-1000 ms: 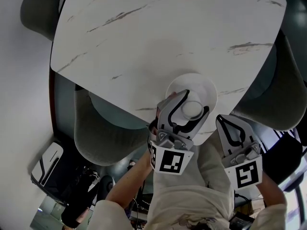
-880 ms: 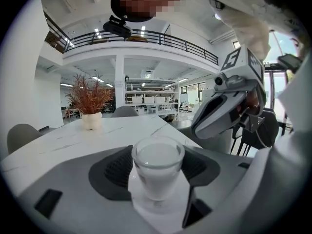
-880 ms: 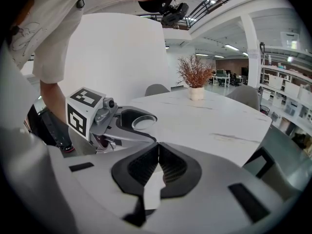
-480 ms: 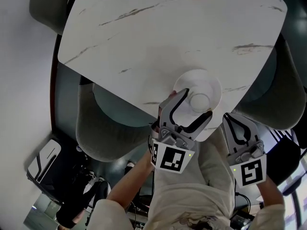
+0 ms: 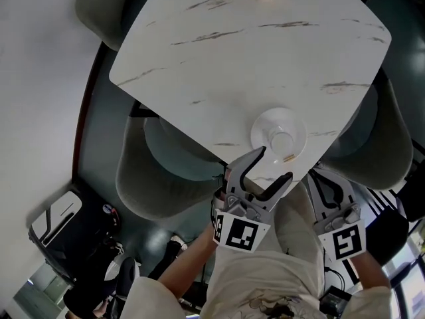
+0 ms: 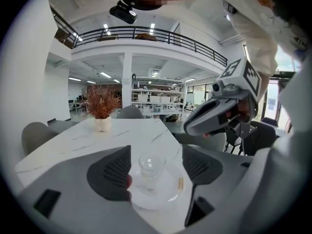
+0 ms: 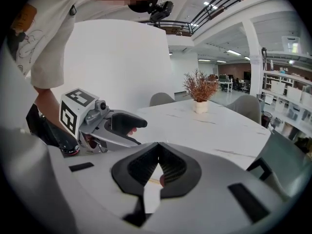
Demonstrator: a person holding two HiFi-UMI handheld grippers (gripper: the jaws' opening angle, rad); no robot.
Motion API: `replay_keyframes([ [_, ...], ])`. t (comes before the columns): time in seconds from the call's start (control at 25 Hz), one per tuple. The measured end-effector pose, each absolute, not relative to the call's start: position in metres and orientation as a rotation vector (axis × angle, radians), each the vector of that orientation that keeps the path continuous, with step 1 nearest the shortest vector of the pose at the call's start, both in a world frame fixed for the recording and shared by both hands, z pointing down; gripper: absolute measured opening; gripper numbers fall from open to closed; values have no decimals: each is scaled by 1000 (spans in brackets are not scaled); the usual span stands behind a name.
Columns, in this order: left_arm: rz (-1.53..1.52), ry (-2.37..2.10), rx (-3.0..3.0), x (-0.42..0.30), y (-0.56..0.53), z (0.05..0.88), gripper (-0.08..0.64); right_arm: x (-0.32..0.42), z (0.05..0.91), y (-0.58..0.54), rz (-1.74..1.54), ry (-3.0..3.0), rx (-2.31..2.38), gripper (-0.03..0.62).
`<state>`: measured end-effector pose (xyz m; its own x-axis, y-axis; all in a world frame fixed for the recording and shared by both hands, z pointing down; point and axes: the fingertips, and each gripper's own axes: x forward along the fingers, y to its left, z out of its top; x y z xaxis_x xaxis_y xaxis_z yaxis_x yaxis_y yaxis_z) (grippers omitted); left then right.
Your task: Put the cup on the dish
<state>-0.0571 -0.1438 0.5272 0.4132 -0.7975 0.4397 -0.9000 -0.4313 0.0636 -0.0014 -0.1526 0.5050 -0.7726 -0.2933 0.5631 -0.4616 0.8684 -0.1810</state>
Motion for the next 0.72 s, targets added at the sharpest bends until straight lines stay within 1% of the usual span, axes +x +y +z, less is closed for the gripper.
replay_keyframes([
  [0.04,512,-1487,2391,-57,-142,522,323,-3,500,-152,418,-2512,537,5],
  [0.16,502,-1530,2387,-60,-140,504,296,-9,487,-153,393,-2542,498,5],
  [0.32,463,-1587,2341,-71,-138,471,232,-14,464,-157,383,-2582,484,5],
  [0.6,485,-1746,2228,-91,-135,417,7,-9,421,-163,308,-2642,508,5],
  [0.72,485,-1785,2206,-94,-131,398,5,-3,409,-169,277,-2649,517,5],
])
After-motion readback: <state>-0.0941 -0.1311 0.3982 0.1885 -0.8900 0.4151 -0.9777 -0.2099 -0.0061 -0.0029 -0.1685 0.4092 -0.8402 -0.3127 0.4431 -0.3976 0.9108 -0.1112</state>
